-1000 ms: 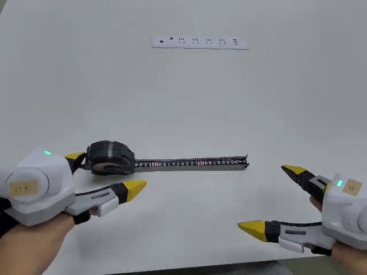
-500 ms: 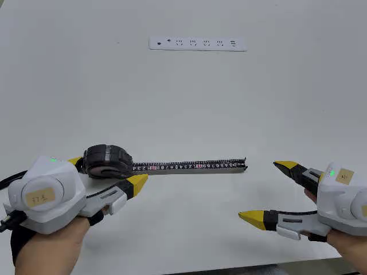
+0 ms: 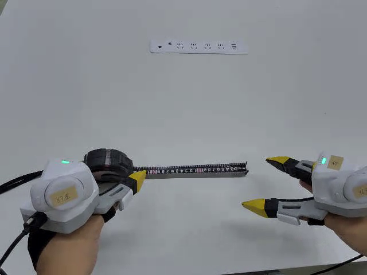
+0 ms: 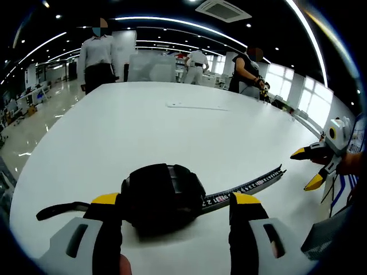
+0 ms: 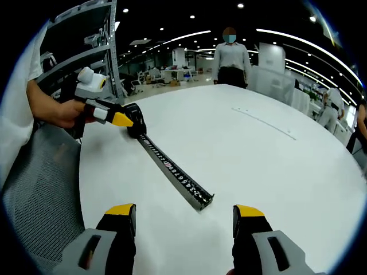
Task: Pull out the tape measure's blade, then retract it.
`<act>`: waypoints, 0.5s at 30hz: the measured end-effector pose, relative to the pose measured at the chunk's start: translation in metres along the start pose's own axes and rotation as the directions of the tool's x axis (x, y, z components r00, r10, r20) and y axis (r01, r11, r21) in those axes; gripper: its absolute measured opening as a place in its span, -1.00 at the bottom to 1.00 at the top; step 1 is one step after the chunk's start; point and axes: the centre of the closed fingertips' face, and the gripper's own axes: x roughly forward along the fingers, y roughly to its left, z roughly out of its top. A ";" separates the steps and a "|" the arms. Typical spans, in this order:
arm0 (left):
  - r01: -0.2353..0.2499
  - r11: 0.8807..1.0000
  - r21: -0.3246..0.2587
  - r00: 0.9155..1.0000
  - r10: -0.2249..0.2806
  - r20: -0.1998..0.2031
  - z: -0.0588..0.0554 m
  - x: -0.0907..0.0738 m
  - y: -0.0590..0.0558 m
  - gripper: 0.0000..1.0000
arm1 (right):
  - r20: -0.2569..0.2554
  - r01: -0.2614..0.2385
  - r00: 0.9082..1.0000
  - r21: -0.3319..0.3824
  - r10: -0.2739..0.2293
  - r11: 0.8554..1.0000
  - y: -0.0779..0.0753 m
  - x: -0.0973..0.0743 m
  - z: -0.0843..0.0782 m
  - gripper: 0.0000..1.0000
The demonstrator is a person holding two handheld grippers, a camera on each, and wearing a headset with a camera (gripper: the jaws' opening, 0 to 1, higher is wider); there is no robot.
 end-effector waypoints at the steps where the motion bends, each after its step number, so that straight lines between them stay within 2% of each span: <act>1: -0.003 1.000 -0.005 1.000 0.003 -0.001 0.000 0.001 0.001 0.45 | 0.001 -0.005 1.000 -0.002 0.005 1.000 -0.001 0.001 0.000 0.34; 4: -0.019 1.000 -0.023 1.000 0.019 -0.001 0.000 0.004 0.004 0.42 | -0.008 -0.017 1.000 -0.015 0.017 1.000 -0.005 0.006 -0.001 0.28; 6: -0.030 0.998 -0.055 1.000 0.030 0.002 0.000 0.006 0.006 0.42 | -0.020 -0.034 0.999 -0.025 0.033 0.999 -0.006 0.010 -0.003 0.24; 15: -0.067 0.994 -0.081 0.998 0.066 -0.006 -0.001 0.009 0.010 0.35 | -0.049 -0.076 0.996 -0.069 0.073 0.995 -0.012 0.021 -0.002 0.08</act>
